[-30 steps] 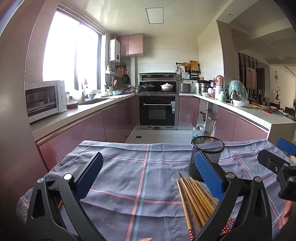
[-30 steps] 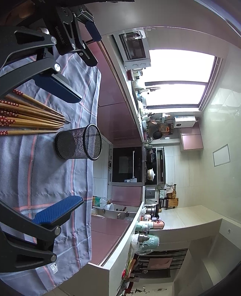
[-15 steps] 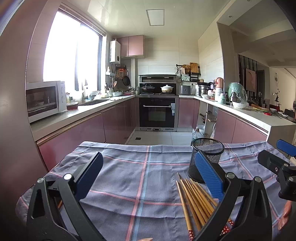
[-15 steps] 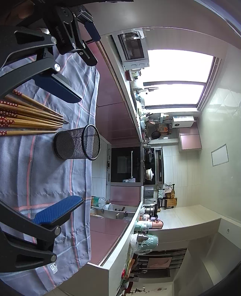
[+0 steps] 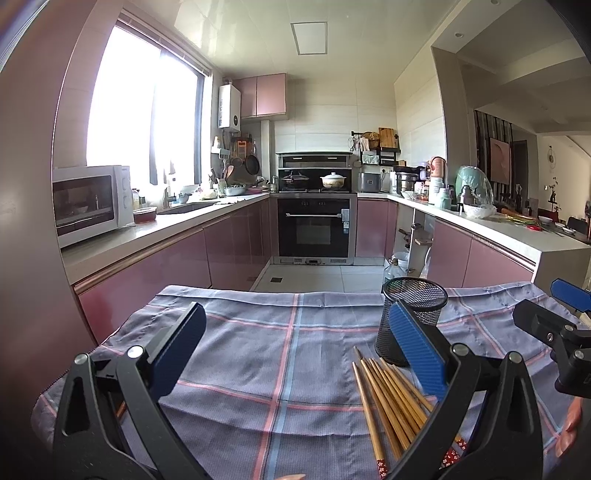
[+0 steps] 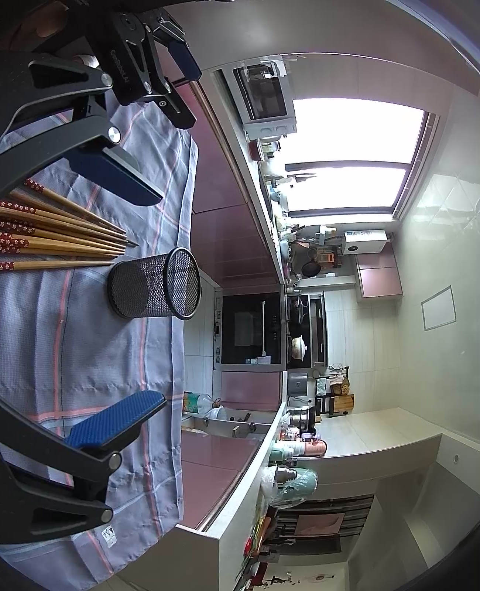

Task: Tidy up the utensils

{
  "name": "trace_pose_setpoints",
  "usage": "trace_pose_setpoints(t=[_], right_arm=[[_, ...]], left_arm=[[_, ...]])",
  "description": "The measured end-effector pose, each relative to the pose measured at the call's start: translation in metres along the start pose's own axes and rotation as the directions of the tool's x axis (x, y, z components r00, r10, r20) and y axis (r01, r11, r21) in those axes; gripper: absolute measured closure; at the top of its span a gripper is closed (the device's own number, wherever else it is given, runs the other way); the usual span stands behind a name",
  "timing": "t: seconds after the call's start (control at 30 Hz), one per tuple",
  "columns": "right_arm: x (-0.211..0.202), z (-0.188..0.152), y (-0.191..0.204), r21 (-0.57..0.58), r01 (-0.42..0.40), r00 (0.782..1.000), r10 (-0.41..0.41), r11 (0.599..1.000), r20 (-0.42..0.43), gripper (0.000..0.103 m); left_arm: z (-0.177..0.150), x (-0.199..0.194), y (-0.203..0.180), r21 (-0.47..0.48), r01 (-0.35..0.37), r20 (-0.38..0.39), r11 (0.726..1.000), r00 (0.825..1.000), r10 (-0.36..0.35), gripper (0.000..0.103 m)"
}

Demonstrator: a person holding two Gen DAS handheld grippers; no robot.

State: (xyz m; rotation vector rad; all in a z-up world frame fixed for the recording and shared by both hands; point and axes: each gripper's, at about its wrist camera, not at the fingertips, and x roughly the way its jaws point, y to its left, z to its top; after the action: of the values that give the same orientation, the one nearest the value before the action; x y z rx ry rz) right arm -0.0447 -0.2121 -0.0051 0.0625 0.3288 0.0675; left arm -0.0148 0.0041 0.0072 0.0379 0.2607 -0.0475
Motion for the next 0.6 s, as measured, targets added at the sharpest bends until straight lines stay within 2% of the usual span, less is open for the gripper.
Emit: trace_pose_setpoints(t=[0.6], right_arm=[[-0.0004,-0.0006,-0.0016,0.003,-0.005,1.000,0.005,1.000,-0.004,0.006]], left_arm=[[0.0000,-0.0019,-0.0020,0.002,0.002,0.004,1.000,1.000,-0.002,0.005]])
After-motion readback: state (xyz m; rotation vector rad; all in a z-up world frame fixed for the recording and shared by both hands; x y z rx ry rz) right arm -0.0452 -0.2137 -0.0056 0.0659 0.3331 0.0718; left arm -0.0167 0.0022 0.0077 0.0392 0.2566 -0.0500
